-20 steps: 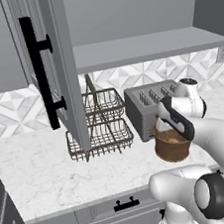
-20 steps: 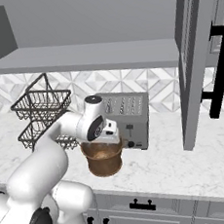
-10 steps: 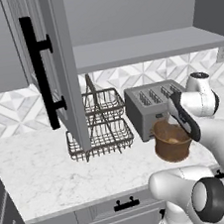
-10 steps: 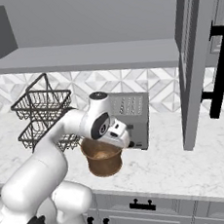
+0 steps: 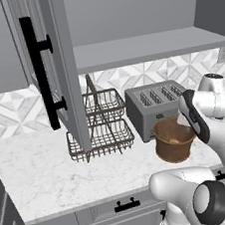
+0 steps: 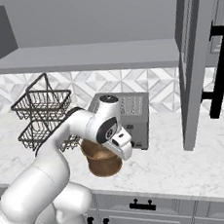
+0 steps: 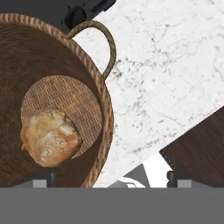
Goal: Open the cabinet, pick up the bread from the cabinet and place it in the basket. Then move the basket to the dining counter.
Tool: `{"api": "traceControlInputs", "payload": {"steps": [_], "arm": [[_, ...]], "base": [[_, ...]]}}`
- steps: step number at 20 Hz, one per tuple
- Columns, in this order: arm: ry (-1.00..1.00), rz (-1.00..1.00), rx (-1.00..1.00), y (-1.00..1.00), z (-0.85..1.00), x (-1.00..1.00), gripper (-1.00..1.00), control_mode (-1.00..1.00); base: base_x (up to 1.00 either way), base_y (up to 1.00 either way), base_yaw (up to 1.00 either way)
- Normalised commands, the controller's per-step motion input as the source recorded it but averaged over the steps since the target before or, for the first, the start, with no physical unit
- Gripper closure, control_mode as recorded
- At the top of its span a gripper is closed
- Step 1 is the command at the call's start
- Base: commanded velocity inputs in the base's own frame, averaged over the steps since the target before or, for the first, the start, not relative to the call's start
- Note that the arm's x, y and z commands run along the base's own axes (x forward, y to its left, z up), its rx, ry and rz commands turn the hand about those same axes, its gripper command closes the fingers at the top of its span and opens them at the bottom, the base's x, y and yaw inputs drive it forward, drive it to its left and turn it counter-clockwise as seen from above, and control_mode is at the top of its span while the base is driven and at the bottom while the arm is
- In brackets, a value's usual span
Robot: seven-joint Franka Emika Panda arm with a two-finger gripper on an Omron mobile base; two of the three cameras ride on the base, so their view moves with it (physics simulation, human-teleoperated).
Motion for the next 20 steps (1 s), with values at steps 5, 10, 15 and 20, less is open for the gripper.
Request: {"api": "traceControlInputs", "payload": {"steps": [5, 10, 15, 20], "arm": [[-0.01, 0.0, 0.19, 0.01, -0.08, 0.0, -1.0, -1.0], [0.0, 0.0, 0.01, 0.03, 0.0, 0.12, -1.0, -1.0], [0.0, 0.0, -0.02, 0.09, -0.05, 0.2, -1.0, -1.0], [0.0, 0.0, -0.03, 0.09, -0.3, 0.18, -1.0, -1.0]], "base": [[0.0, 0.0, 0.0], [0.0, 0.0, 0.0], [0.0, 0.0, 0.0], [0.0, 0.0, 0.0]]}}
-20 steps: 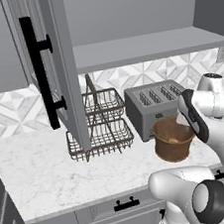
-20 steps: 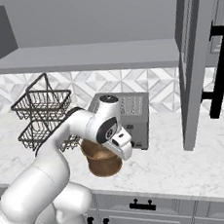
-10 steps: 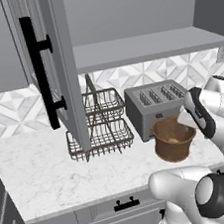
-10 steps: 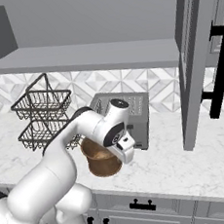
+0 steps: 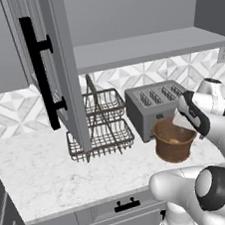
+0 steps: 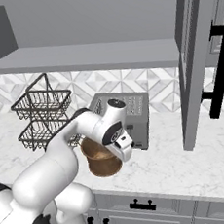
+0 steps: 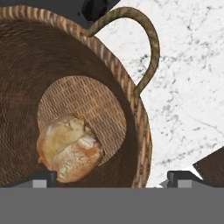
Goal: Open the cabinet, pick up the bread from the cabinet and place it in the basket. Then move the basket to the dining counter.
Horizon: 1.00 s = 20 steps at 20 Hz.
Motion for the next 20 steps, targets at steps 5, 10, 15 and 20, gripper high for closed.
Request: {"api": "traceControlInputs", "payload": {"steps": [5, 10, 15, 20], "arm": [[0.0, 0.0, -0.04, 0.01, -0.49, 0.0, -1.0, -1.0], [0.0, 0.0, -0.03, 0.04, -0.44, 0.01, -1.0, -1.0], [0.0, 0.0, 0.0, 0.15, -0.11, 0.0, -1.0, -1.0], [0.01, 0.0, 0.0, 0.36, -0.14, 0.0, 1.0, -1.0]], "base": [[0.0, 0.0, 0.0], [0.0, 0.0, 0.0], [0.0, 0.0, 0.0], [0.0, 0.0, 0.0]]}}
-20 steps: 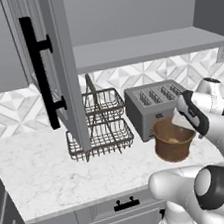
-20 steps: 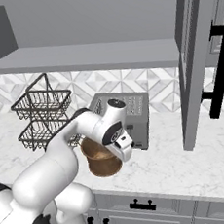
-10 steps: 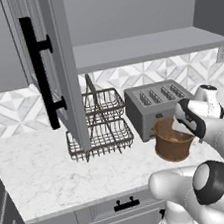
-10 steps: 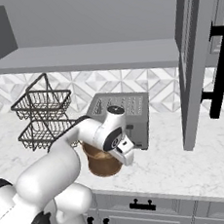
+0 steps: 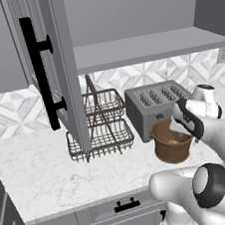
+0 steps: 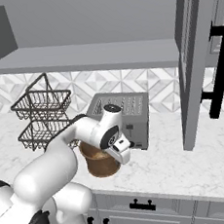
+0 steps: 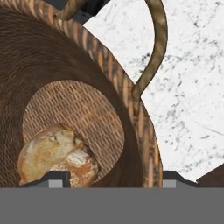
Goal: Open the cabinet, pick up the bread from the cabinet and place it in the basket. Then move the basket to the dining counter.
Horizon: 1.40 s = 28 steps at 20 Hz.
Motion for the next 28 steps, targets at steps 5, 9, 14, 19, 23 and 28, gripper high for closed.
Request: {"api": "traceControlInputs", "payload": {"steps": [5, 9, 14, 19, 23, 28], "arm": [[0.0, 0.0, 0.0, 0.33, -0.19, 0.0, 1.0, -1.0], [0.01, -0.06, 0.0, 0.23, -0.09, 0.0, 1.0, -1.0], [0.0, -0.05, 0.05, 0.02, 0.18, -0.2, 1.0, -1.0], [-0.04, 0.0, 0.09, 0.0, 0.46, -0.41, 1.0, -1.0], [-0.11, 0.0, 0.01, 0.0, 0.6, -0.38, 1.0, -1.0], [-0.14, 0.0, 0.0, 0.11, 0.75, -0.39, 1.0, -1.0]], "base": [[0.0, 0.0, 0.0], [0.0, 0.0, 0.0], [0.0, 0.0, 0.0], [0.0, 0.0, 0.0], [0.0, 0.0, 0.0], [0.0, 0.0, 0.0]]}}
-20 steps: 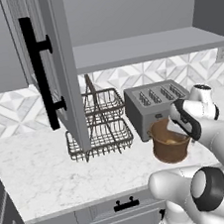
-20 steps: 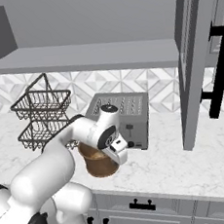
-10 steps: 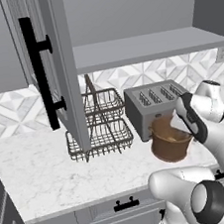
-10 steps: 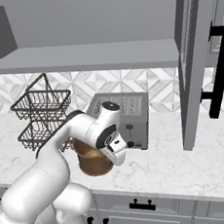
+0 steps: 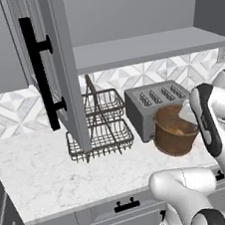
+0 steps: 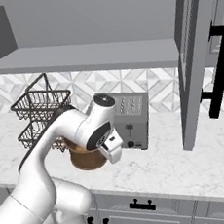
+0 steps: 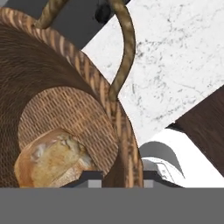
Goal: Open the cabinet, pick up the bread from the cabinet and place it in the basket. Then move the basket to the dining counter.
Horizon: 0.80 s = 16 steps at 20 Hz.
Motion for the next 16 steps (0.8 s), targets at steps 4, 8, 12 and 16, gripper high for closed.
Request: {"api": "traceControlInputs", "payload": {"steps": [4, 8, 12, 16], "arm": [[-0.08, 0.0, -0.02, 0.34, 0.8, -0.4, 1.0, -1.0], [-0.01, 0.01, -0.04, 0.64, 0.65, -0.39, 1.0, -1.0], [-0.08, 0.01, -0.08, 0.34, 0.7, -0.41, 1.0, -1.0], [0.0, 0.0, -0.09, 0.22, 0.28, -0.06, 1.0, -1.0]], "base": [[0.0, 0.0, 0.0], [0.0, 0.0, 0.0], [0.0, 0.0, 0.0], [0.0, 0.0, 0.0]]}}
